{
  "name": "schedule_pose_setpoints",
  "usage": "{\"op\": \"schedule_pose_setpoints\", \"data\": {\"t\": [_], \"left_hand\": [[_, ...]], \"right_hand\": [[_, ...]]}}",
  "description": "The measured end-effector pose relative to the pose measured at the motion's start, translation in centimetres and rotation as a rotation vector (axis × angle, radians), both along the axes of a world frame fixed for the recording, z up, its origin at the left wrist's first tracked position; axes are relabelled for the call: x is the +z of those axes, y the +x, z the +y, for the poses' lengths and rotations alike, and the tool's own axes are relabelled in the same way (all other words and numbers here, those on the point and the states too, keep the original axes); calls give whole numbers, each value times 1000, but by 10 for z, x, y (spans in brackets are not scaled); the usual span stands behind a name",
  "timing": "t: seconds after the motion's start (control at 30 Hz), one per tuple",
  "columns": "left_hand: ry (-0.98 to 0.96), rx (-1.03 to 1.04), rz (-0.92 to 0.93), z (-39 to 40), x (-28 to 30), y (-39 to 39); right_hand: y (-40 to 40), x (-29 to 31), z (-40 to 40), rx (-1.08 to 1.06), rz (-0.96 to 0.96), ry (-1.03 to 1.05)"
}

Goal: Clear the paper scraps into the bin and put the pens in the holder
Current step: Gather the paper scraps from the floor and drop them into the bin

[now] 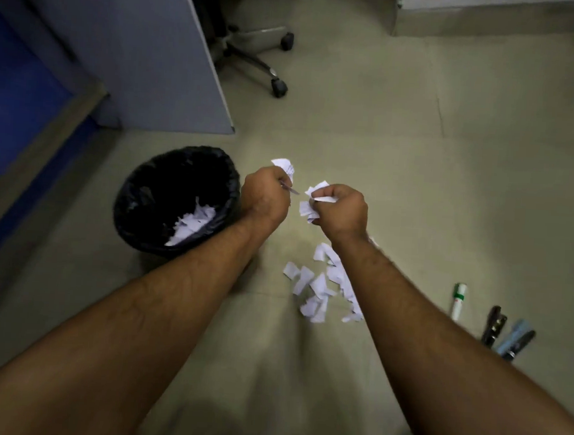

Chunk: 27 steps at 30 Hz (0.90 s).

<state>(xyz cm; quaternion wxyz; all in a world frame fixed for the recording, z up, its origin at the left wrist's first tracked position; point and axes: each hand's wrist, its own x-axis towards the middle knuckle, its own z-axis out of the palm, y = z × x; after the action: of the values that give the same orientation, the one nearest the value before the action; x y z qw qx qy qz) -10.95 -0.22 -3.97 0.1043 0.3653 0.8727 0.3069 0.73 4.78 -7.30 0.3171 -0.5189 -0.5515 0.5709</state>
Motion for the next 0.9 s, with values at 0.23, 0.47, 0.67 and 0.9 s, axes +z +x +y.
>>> {"op": "schedule_pose_setpoints", "data": {"t": [0.23,0.47,0.67,0.9], "left_hand": [[-65,219,124,-56,77,-102],[-408,208,36,-85,59,-131],[-353,203,128,-85,66,-124],[-146,50,78,-40,67,-73]], "right_hand": [[-117,71,-36,287,-85,318],[-165,76,-61,773,-513,472],[-148,75,-48,636,-467,433],[-106,68,-13,264,-259,284]]}}
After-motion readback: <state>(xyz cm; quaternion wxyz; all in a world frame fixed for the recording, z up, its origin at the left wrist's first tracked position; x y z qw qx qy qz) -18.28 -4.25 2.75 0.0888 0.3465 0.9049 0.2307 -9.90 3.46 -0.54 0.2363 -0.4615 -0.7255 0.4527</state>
